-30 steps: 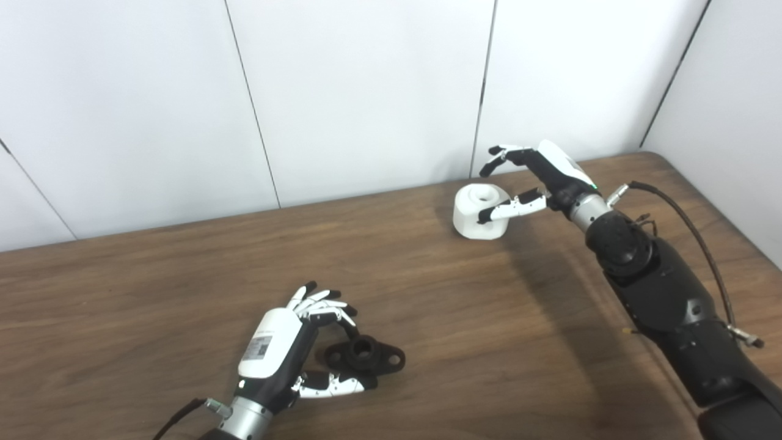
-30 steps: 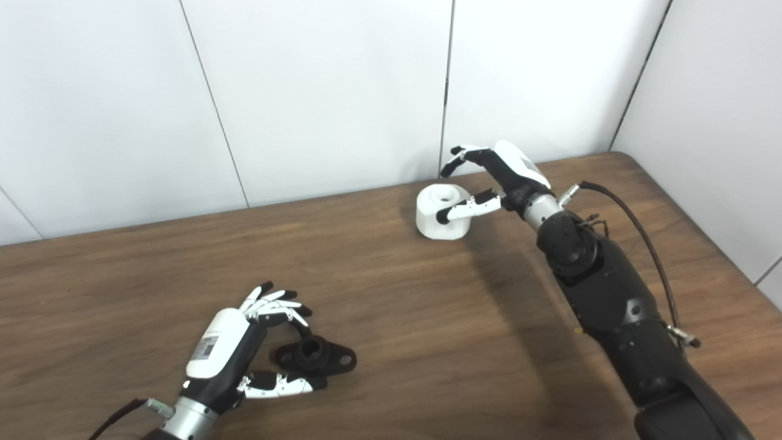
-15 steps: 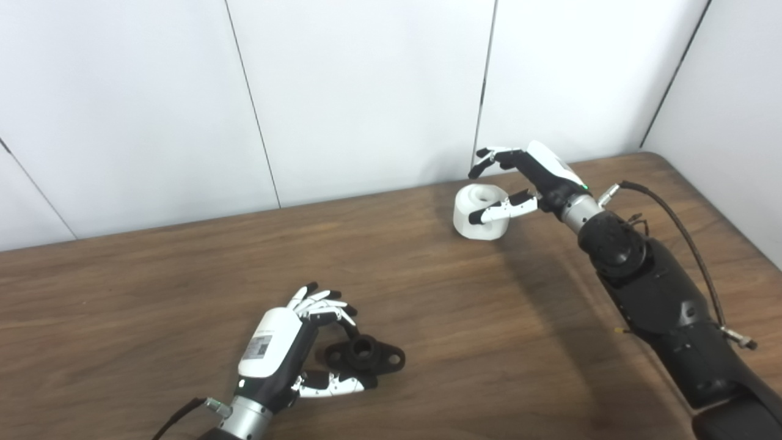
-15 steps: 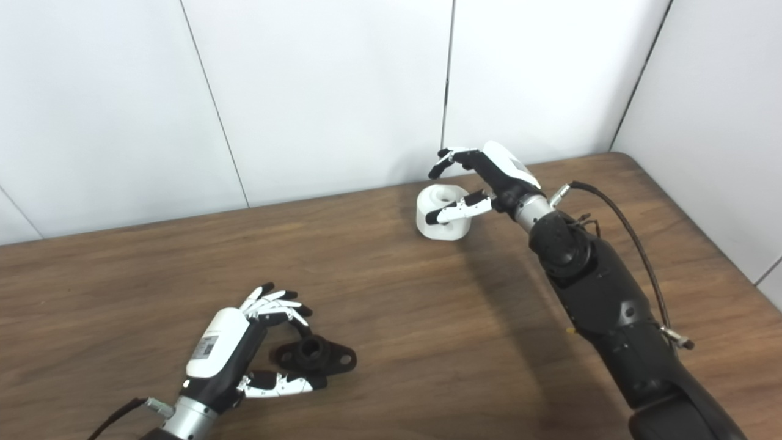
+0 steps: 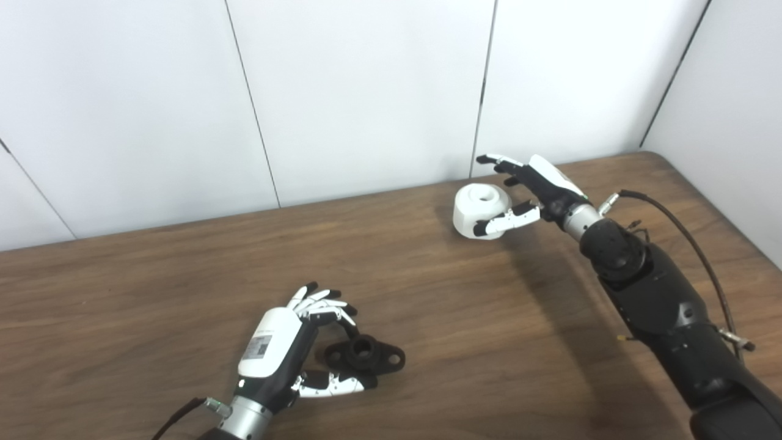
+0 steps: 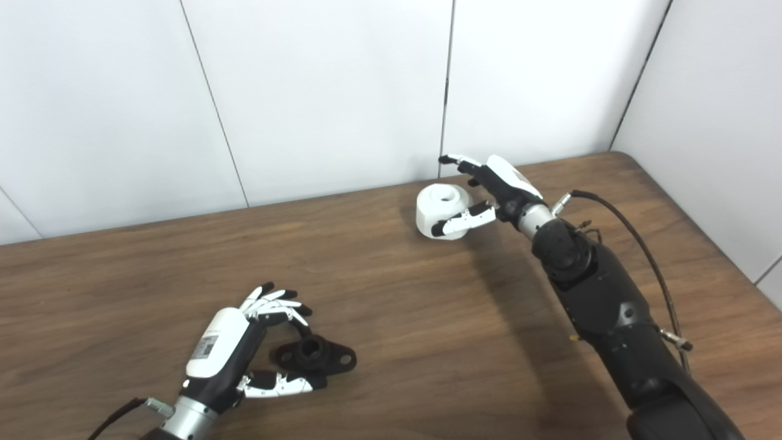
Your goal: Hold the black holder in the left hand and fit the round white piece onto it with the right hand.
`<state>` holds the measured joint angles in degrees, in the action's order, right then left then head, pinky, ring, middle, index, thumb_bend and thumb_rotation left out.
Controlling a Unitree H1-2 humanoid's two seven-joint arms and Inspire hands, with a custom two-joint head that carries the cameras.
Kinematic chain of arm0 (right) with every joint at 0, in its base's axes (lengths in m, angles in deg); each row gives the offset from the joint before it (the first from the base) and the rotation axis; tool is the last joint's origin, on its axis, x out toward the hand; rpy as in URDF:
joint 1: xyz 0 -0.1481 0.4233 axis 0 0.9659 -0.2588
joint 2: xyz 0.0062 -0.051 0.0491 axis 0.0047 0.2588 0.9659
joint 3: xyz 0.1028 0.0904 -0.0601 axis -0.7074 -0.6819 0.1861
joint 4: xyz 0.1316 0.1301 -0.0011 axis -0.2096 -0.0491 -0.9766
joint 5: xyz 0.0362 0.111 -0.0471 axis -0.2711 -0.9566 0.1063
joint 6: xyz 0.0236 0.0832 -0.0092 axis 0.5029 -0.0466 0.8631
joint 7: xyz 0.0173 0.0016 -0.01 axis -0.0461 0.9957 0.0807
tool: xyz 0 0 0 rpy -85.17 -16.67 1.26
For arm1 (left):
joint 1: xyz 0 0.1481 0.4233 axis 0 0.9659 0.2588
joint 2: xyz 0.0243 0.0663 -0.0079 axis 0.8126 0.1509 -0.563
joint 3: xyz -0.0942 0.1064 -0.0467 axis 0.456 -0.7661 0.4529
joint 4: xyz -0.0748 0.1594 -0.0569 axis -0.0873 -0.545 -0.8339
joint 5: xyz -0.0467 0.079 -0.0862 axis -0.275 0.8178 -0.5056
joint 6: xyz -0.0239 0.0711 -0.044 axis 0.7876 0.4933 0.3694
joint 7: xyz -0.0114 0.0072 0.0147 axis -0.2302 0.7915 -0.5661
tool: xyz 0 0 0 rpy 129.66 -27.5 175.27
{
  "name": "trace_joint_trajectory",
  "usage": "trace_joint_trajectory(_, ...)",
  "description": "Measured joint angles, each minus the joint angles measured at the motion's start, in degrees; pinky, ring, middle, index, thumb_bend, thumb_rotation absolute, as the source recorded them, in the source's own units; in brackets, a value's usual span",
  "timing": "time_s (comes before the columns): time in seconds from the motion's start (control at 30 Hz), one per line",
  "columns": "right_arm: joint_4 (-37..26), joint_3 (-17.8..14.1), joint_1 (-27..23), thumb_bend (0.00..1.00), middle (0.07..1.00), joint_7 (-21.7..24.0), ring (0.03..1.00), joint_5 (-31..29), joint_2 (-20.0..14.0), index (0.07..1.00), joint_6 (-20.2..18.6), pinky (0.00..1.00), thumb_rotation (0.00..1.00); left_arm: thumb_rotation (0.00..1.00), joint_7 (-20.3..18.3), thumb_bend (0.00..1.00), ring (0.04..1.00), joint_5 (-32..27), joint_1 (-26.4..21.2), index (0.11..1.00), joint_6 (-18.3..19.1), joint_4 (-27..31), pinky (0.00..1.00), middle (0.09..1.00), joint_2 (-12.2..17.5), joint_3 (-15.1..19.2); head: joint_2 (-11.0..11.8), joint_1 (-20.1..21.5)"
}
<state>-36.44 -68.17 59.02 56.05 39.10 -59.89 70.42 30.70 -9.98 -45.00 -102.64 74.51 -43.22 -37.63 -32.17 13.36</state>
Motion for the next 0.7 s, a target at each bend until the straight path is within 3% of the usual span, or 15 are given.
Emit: trace_joint_trajectory(0.7,5.6,0.4,-0.4,0.99,0.92,-2.2,0.884,1.9,-1.1,0.903,0.8,0.79,0.28,0.05,-0.9,0.52,0.866,-0.4,0.2,0.482,0.0,0.2,0.99,0.728,0.1,0.1,-0.2,-0.2)
